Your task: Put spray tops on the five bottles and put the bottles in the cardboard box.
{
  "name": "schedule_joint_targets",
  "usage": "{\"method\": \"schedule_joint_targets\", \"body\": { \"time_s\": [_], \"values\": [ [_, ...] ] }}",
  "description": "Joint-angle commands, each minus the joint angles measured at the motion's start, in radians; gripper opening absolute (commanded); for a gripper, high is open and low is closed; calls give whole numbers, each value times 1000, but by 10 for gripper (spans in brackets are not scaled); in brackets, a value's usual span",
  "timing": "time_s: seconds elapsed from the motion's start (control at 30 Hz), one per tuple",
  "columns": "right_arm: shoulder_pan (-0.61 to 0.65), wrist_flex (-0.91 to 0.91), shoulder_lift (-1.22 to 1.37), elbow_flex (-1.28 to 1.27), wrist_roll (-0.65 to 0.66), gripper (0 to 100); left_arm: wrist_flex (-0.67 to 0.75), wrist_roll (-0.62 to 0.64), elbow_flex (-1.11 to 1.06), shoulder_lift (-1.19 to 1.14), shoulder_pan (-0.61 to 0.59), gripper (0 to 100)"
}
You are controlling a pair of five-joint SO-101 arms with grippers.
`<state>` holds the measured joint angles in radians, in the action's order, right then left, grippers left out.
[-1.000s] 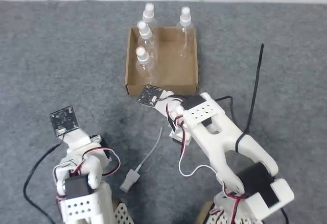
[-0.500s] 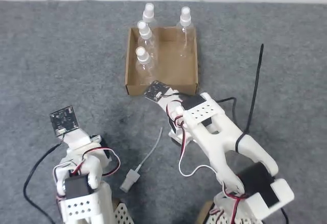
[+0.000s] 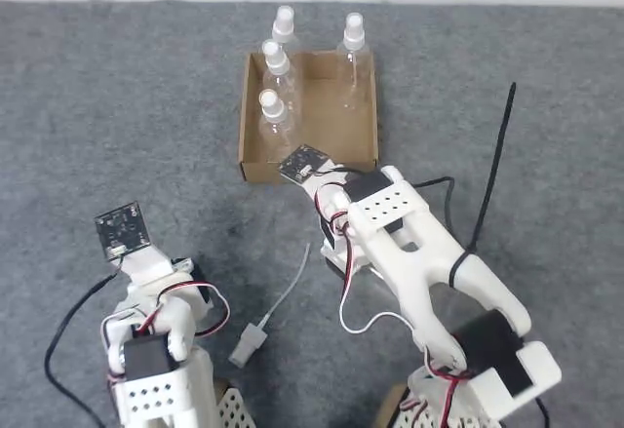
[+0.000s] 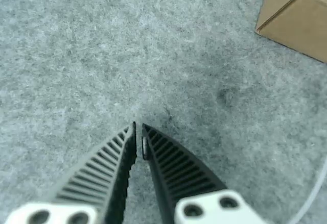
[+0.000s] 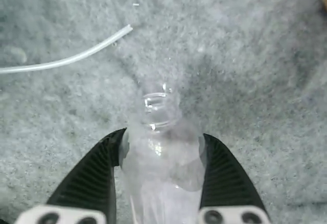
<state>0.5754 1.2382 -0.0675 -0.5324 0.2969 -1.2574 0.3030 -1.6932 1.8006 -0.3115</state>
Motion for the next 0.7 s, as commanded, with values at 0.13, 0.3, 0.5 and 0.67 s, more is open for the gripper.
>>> {"method": "schedule_joint_targets", "body": {
  "time_s": [0.13, 0.3, 0.5, 0.67],
  "values": [
    [10, 68, -31, 74, -9, 41, -3, -3, 8, 21, -5, 13],
    [2, 93, -114, 52, -9, 40, -3, -3, 8, 21, -5, 13],
    [2, 84, -272, -26, -14, 40, -3, -3, 8, 21, -5, 13],
    [1, 31, -323, -71, -98, 40, -3, -3, 8, 21, -5, 13]
  ]
}}
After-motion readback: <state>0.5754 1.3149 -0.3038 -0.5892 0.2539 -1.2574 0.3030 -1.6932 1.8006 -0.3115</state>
